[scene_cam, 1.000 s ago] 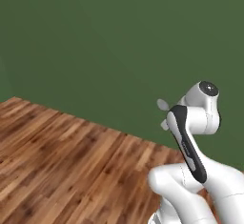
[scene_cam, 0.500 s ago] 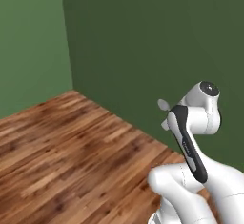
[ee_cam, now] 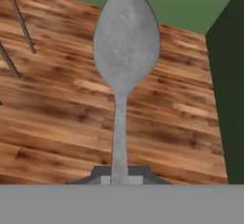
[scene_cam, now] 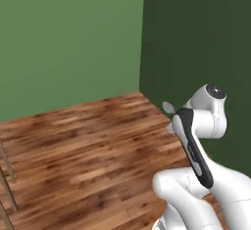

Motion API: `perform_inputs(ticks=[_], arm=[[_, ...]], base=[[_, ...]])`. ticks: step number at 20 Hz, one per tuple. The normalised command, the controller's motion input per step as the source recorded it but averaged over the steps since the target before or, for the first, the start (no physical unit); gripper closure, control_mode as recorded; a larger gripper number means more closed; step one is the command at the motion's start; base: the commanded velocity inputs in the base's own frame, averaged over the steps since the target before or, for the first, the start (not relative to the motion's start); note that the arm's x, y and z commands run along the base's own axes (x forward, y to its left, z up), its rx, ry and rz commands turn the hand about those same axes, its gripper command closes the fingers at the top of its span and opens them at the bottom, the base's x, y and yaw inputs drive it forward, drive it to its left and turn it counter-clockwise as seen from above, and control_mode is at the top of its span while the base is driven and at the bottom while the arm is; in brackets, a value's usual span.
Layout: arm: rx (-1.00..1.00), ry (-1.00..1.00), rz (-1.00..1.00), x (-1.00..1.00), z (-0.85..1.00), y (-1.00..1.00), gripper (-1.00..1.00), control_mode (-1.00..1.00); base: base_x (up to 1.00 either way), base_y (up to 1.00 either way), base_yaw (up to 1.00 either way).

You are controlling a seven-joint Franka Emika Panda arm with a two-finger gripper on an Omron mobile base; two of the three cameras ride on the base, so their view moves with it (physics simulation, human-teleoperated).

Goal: Take the fork and place it on the left side of the plate. Then take the spoon and place it on the right side of the plate. Make sure they're directly next to the plate.

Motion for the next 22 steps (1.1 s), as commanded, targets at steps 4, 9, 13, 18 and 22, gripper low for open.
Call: perform_inputs(ticks=[4,9,13,18,22], arm=[[0.0,0.0,0.0,0.0,0.0,0.0,1.0,1.0],[0.0,0.0,0.0,0.0,0.0,0.0,1.0,1.0],[0.0,0.0,0.0,0.0,0.0,0.0,1.0,1.0],[0.0,0.0,0.0,0.0,0.0,0.0,1.0,1.0],[0.0,0.0,0.0,0.0,0.0,0.0,1.0,1.0]], base=[[0.63,0.0,0.57],[0.69,0.0,0.54],[0.73,0.0,0.53],[0.7,0.0,0.53],[0.7,0.0,0.54]])
